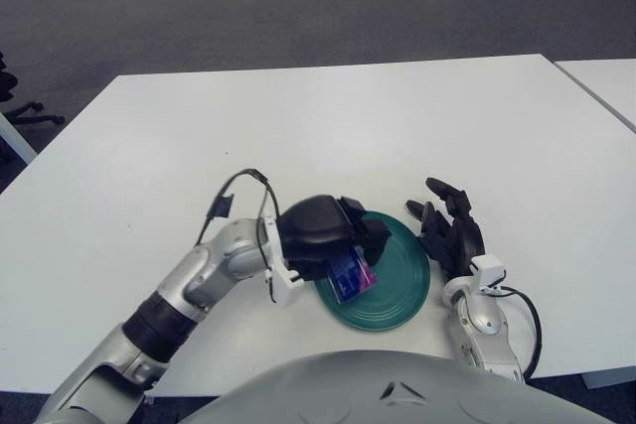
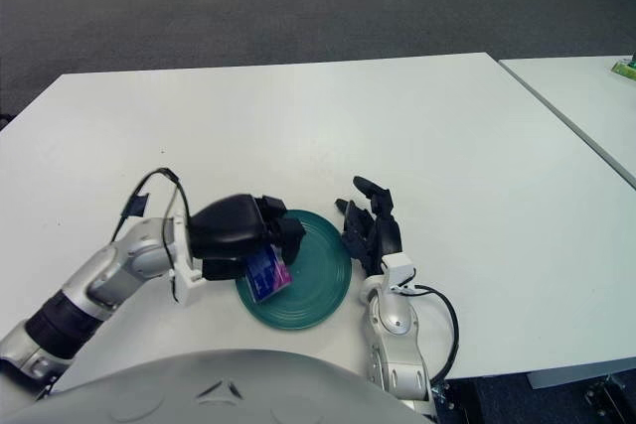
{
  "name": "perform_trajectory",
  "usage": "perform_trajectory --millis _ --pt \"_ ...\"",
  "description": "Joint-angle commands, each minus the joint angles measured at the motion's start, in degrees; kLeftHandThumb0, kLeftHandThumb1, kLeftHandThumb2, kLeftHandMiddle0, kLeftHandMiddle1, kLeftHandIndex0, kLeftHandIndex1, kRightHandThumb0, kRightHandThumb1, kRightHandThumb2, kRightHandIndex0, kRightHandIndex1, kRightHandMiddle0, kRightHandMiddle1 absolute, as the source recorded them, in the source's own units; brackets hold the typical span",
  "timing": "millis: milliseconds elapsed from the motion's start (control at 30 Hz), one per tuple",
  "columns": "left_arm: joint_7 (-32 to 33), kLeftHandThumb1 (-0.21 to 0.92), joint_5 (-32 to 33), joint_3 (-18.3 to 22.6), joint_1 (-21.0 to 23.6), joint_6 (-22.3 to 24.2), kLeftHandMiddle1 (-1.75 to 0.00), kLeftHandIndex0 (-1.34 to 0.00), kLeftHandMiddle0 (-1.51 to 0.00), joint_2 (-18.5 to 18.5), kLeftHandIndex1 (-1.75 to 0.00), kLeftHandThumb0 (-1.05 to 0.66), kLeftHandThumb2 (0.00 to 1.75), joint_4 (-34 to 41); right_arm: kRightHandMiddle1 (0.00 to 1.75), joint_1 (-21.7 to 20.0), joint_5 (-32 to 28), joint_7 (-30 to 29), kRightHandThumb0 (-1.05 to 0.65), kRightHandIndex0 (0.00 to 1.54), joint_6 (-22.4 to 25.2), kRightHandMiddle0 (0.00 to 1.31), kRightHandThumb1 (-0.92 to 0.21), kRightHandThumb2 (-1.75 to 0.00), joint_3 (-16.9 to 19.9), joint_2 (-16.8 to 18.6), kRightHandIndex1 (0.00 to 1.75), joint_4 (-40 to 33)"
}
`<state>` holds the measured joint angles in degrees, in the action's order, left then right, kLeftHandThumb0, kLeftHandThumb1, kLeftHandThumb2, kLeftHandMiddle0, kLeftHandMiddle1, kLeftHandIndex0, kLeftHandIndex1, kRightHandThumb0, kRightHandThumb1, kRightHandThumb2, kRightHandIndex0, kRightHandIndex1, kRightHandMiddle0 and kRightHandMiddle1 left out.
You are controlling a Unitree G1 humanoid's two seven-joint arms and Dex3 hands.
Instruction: Put the gum into the plate.
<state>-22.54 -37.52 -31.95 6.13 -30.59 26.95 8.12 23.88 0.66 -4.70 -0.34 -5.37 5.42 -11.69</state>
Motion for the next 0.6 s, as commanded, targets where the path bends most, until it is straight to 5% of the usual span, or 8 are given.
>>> perform_trajectory --millis 0,100,300,367,467,567 --pt "0.0 0.0 -1.1 0.6 0.6 0.0 -1.75 -0.66 -0.83 0.6 -1.69 0.0 1.66 -0.3 0.92 2.3 0.1 -0.5 -0.62 0.45 4.2 0.01 -0.92 -0.82 -0.5 0.6 0.5 2.0" --pt "0.8 0.02 -1.2 1.3 0.0 -0.5 -1.75 -0.63 -0.82 1.0 -1.71 0.0 1.64 -0.4 0.92 2.3 0.1 -0.7 -0.61 0.46 4.6 0.0 -0.92 -0.82 -0.6 0.7 0.5 1.7" --pt "3.0 0.27 -2.0 1.9 -0.4 -3.0 -1.75 -0.43 -0.65 1.7 -1.7 -0.01 1.37 -1.6 0.92 2.6 -0.1 -0.9 -0.61 0.45 5.2 0.0 -0.92 -0.83 -0.9 1.0 0.49 1.2" --pt "4.1 0.57 -2.9 1.8 -0.4 -4.0 -1.56 -0.33 -0.46 1.9 -1.71 -0.18 0.97 -2.3 0.92 2.9 -0.5 -0.9 -0.61 0.45 5.7 0.0 -0.92 -0.83 -1.1 1.2 0.49 0.8" --pt "4.3 0.78 -2.5 1.4 -0.4 -4.5 -1.07 -0.11 -0.27 1.5 -1.28 -0.59 0.61 -3.1 0.89 3.5 -0.6 -0.8 -0.61 0.41 6.6 0.0 -0.92 -0.84 -1.6 1.3 0.46 -0.2" --pt "2.2 0.87 -0.5 1.0 0.3 -4.1 -0.8 -0.03 -0.18 1.2 -1.04 -0.84 0.44 -3.4 0.86 3.9 -0.7 -0.6 -0.61 0.39 7.9 0.0 -0.92 -0.85 -2.1 1.3 0.43 -1.7"
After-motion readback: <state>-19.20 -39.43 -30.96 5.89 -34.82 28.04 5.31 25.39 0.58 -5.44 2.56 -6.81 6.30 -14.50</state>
